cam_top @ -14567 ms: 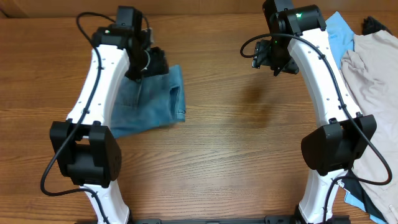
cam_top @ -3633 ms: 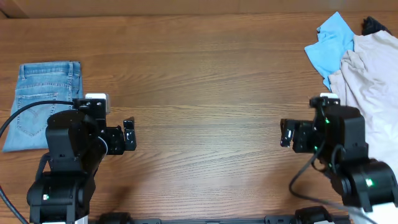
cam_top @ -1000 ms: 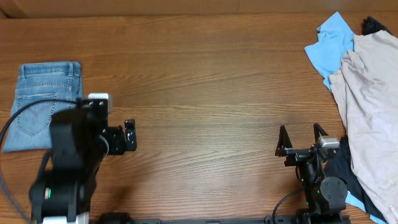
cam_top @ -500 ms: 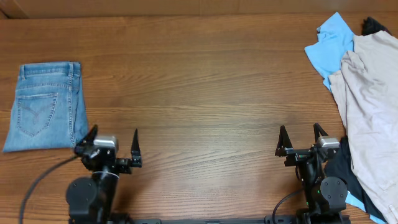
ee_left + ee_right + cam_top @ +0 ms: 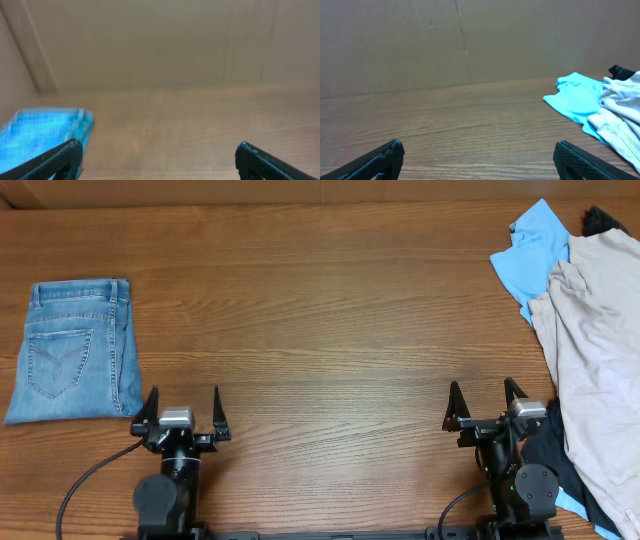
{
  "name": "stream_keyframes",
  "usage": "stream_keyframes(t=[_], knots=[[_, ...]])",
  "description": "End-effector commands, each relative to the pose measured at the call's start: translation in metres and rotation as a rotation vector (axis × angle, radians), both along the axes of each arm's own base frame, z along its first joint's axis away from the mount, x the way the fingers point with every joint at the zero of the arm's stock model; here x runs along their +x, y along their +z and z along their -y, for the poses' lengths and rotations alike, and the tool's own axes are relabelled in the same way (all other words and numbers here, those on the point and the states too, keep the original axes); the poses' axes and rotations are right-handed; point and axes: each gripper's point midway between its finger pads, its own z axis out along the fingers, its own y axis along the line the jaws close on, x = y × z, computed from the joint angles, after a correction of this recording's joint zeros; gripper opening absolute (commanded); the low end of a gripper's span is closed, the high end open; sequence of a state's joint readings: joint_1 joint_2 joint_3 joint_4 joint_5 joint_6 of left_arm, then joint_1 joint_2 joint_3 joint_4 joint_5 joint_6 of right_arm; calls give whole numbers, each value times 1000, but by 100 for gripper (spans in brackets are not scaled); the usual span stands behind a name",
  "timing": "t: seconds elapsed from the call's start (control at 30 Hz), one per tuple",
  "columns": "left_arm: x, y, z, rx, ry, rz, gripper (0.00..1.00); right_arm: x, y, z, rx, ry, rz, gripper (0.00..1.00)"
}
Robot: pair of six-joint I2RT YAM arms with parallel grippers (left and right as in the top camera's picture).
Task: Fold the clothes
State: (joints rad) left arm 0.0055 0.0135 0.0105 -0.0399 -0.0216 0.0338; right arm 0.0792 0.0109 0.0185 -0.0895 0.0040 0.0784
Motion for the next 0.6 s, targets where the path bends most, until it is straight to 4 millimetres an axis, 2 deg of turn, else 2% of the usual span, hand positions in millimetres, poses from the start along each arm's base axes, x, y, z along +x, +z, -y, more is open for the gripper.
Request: stream_keyframes(t=[0.0,0.57], knots=[[-1,-8,2,-41,-5,-28,100,0,-2,0,3,2,2,100],[-1,-9,4,-41,-15,-32,100,0,-2,0,3,2,2,100]])
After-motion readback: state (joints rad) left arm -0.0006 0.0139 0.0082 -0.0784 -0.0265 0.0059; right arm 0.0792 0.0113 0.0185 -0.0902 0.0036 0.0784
